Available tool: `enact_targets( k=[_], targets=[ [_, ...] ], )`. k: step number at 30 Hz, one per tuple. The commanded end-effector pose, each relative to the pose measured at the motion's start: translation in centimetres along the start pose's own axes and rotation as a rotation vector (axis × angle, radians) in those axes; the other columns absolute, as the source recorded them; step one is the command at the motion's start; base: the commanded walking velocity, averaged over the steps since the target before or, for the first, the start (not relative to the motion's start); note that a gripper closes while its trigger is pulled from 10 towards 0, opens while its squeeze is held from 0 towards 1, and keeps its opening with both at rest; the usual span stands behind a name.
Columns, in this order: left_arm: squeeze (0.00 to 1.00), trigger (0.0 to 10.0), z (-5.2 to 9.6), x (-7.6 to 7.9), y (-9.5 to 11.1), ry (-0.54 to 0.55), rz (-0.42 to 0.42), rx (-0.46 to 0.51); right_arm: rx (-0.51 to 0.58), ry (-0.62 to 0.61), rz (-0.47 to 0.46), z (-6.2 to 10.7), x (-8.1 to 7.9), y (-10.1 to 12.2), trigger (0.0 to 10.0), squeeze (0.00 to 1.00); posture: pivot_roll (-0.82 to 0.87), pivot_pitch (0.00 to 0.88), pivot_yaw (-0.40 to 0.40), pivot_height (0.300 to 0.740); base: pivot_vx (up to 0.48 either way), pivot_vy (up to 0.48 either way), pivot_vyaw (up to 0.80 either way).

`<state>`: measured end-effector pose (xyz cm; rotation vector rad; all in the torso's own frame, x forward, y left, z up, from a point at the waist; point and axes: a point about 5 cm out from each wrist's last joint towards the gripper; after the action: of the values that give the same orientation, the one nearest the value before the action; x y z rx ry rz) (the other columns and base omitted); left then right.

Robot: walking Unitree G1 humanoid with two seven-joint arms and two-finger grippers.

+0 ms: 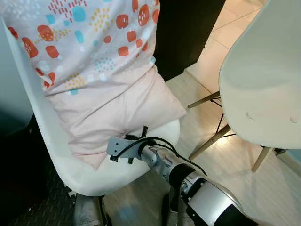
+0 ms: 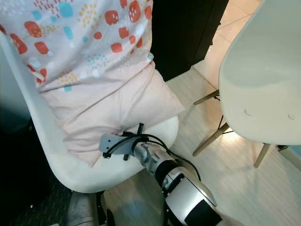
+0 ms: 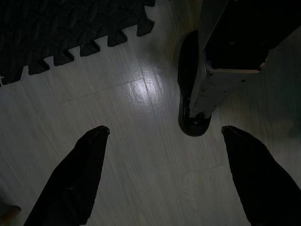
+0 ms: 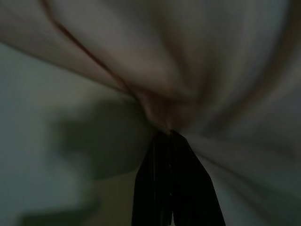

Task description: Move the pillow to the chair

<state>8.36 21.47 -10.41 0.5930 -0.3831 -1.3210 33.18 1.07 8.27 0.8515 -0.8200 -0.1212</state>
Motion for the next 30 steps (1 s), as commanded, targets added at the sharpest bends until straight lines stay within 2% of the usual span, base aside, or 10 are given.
enact_targets(
  k=[1, 4, 9, 12, 13, 14, 15, 16, 22, 30],
  targets=[
    [0.0, 10.0, 0.2, 0.0, -0.7, -0.001, 0.005, -0.032, 0.058, 0.075, -0.079, -0.1, -1.4, 0.6, 0.0, 0.0, 0.1, 0.324, -0.084, 0.531, 0.0, 0.0, 0.0],
    [0.0, 10.0, 0.2, 0.0, -0.6, 0.0, 0.007, -0.031, 0.093, 0.102, -0.12, -0.1, -1.6, 1.0, 0.0, 0.0, 0.1, 0.323, -0.088, 0.531, 0.0, 0.0, 0.0],
    [0.0, 10.0, 0.1, 0.5, -0.6, -0.007, 0.013, -0.036, 0.306, 0.505, -0.407, 1.3, -4.0, 2.3, 0.0, 0.0, 0.09, 0.282, -0.101, 0.531, 0.0, 0.0, 0.0],
    [0.0, 10.0, 0.1, 0.7, -0.7, -0.011, 0.009, -0.041, 0.359, 0.511, -0.481, 1.4, -3.7, 2.7, 0.0, 0.0, 0.09, 0.262, -0.102, 0.531, 0.0, 0.0, 0.0],
    [0.0, 10.0, 0.2, 0.7, -0.8, -0.012, 0.008, -0.043, 0.349, 0.47, -0.55, 1.2, -3.1, 2.8, 3.5, 0.09, 0.09, 0.26, -0.102, 0.531, 0.0, 0.0, 0.0],
    [0.0, 10.0, 0.2, 0.7, -0.8, -0.012, 0.007, -0.042, 0.344, 0.446, -0.6, 1.0, -2.7, 2.8, 10.0, 0.09, 0.08, 0.264, -0.1, 0.531, 0.0, 0.0, 0.0],
    [0.0, 10.0, 0.2, 0.7, -0.8, -0.012, 0.007, -0.042, 0.344, 0.446, -0.6, 1.0, -2.7, 2.8, 10.0, 0.09, 0.08, 0.264, -0.1, 0.531, 0.0, 0.0, 0.0],
    [0.0, 10.0, 0.2, 0.7, -0.8, -0.012, 0.007, -0.044, 0.331, 0.423, -0.632, 0.8, -2.4, 2.9, 10.0, 1.0, 0.08, 0.27, -0.099, 0.531, 0.0, 0.0, 0.0],
    [0.0, 10.0, 0.1, 0.8, -0.8, -0.017, 0.007, -0.044, 0.286, 0.176, -0.552, 0.0, -0.8, 3.5, 10.0, 1.0, 0.1, 0.29, -0.086, 0.531, 0.0, 0.0, 0.0],
    [0.0, 10.0, 0.4, 0.2, -1.1, -0.016, -0.011, -0.038, 0.304, 0.06, -0.545, -0.2, 1.2, 4.3, 10.0, 1.0, 0.14, 0.281, -0.078, 0.531, 0.0, 0.0, 0.0]
  ],
)
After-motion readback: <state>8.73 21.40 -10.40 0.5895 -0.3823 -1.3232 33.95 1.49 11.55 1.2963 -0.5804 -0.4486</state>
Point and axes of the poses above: a point about 5 cm out from each wrist's last joint towards the gripper, its own z axis pointing back from the gripper into the wrist, its own y axis along the axis of the wrist's last joint, x = y × z, and after that the axes turned 11 degrees about -z, right-handed
